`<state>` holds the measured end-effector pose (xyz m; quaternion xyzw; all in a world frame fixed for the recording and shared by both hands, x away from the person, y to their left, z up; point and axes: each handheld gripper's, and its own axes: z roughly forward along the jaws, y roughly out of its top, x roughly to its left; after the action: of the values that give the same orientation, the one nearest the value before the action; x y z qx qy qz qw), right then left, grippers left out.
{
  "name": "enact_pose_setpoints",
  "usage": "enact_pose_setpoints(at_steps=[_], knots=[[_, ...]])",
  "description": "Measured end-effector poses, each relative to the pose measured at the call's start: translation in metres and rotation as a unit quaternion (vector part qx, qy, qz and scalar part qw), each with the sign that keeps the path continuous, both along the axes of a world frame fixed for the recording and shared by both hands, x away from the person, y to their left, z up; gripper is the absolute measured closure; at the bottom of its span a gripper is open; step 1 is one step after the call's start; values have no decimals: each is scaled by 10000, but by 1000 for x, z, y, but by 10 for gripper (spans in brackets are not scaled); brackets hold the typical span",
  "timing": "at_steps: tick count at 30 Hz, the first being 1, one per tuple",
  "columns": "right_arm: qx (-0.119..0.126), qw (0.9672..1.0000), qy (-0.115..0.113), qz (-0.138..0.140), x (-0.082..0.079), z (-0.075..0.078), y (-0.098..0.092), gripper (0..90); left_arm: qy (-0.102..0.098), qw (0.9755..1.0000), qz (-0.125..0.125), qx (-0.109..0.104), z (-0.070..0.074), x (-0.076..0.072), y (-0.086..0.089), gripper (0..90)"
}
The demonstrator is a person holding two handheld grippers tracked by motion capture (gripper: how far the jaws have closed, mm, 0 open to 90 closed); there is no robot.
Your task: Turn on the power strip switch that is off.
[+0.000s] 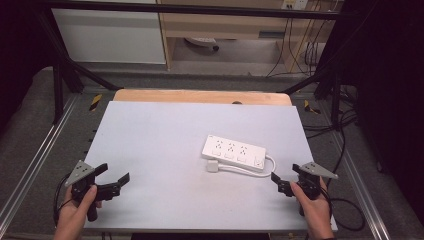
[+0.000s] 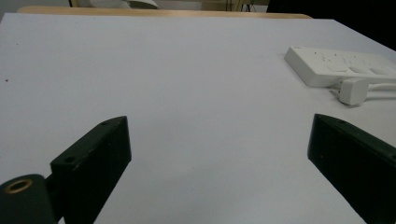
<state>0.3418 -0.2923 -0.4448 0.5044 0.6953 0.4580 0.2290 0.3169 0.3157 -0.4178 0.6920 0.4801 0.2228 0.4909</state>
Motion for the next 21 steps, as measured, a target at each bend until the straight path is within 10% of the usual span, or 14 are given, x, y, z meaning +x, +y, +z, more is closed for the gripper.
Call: enact_pose_setpoints(at_steps=[21], knots=[[113, 9996, -195, 185, -10, 17, 7, 31, 168, 9998, 49, 55, -3, 3, -1, 61]])
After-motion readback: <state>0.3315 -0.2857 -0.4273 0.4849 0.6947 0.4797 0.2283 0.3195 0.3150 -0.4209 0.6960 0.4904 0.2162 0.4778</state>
